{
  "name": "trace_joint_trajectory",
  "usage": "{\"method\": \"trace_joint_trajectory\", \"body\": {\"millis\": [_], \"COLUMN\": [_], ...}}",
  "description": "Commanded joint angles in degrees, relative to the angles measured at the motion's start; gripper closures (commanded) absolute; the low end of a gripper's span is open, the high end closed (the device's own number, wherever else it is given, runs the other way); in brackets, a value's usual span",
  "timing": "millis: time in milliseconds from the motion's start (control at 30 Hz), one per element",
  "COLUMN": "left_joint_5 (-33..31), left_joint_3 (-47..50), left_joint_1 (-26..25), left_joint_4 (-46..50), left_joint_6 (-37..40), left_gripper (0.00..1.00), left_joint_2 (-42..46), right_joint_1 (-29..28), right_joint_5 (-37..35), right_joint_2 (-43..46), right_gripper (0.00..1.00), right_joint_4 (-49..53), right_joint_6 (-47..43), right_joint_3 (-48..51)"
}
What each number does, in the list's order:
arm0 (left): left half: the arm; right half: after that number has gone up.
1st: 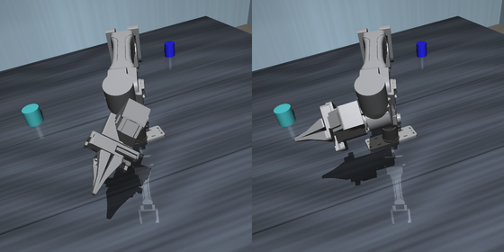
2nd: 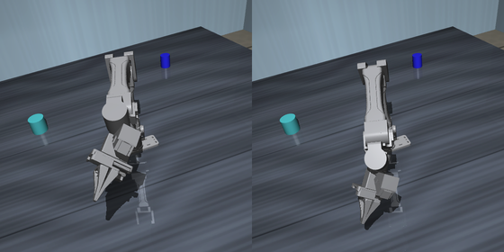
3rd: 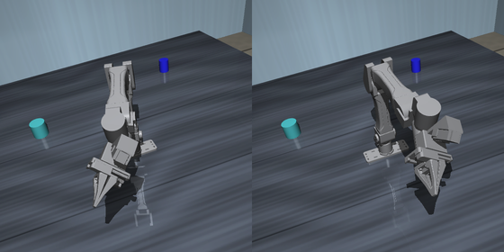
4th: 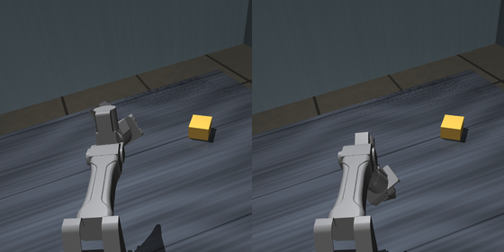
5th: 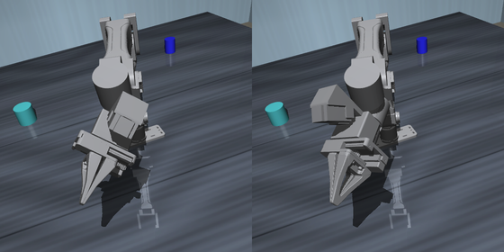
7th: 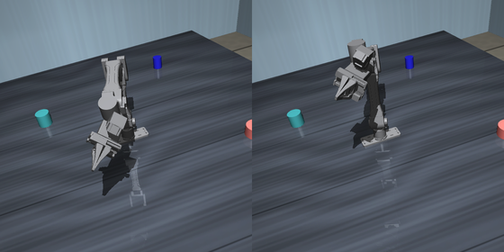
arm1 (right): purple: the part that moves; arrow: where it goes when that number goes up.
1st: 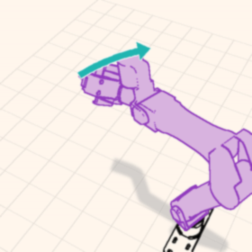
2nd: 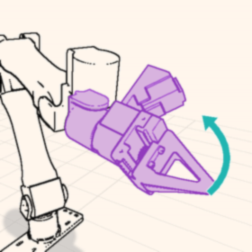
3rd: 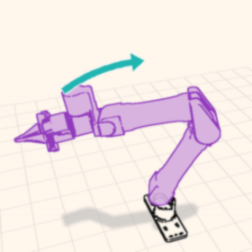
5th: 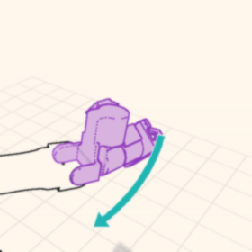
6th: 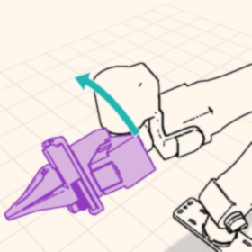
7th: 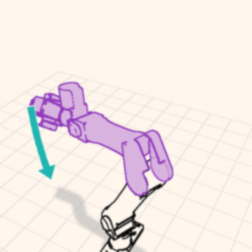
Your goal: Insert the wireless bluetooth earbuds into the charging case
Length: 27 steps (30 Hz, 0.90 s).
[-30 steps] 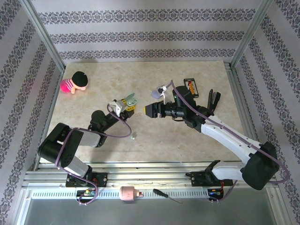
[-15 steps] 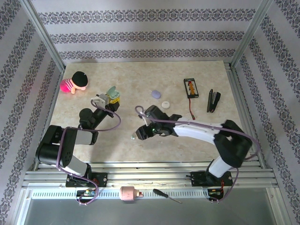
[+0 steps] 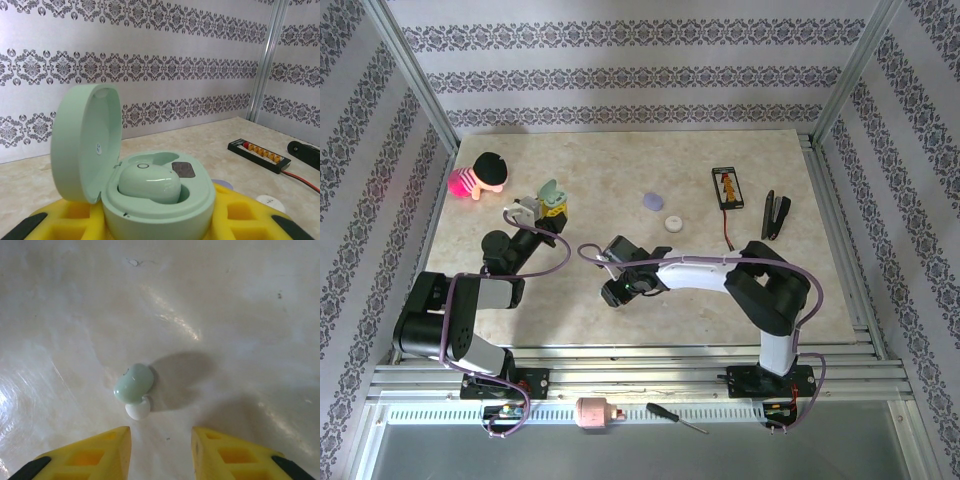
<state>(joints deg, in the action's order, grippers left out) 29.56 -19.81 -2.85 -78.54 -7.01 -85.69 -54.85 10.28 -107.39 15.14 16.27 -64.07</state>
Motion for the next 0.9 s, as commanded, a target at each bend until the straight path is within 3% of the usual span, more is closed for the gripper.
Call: {"method": "trace_joint_trajectory", "body": {"millis": [0,200,467,667,867], "left_joint_5": [0.69,0.85,-0.85,-4.22,-6.56], "left_joint_3": [0.39,0.3,0.95,1.21,1.26], "left_joint_1": [1.01,1.01,1.21,3.13,4.78], "left_joint_4": [-2.88,-3.2,-2.98,-3.19,-3.17], "left_joint_6": [-1.41,-1.75,-1.62,-3.84,-4.68], "left_gripper": [0.74,0.74,0.74,0.74,0.74], "left_joint_2": [0.88,0.39,1.11,-0.54,-0.79], "right_joint_1": [-1.17,-1.56,-0.95,-0.78,-0.96], "right_joint_5": [-1.0,-3.12,-12.81,-12.2,-8.89], "right_joint_2": [-1.4,-2.02,-2.35,1.54,3.68], "right_gripper": [0.63,0.62,0.75,0.76,0.69], "right_joint_4": [1.97,2.22,5.47,3.09,4.03], "right_joint_6": [-1.57,-0.52,2.1,2.62,2.75], "right_joint_3": [-2.18,-2.53,-4.24,-2.0,-2.95]}}
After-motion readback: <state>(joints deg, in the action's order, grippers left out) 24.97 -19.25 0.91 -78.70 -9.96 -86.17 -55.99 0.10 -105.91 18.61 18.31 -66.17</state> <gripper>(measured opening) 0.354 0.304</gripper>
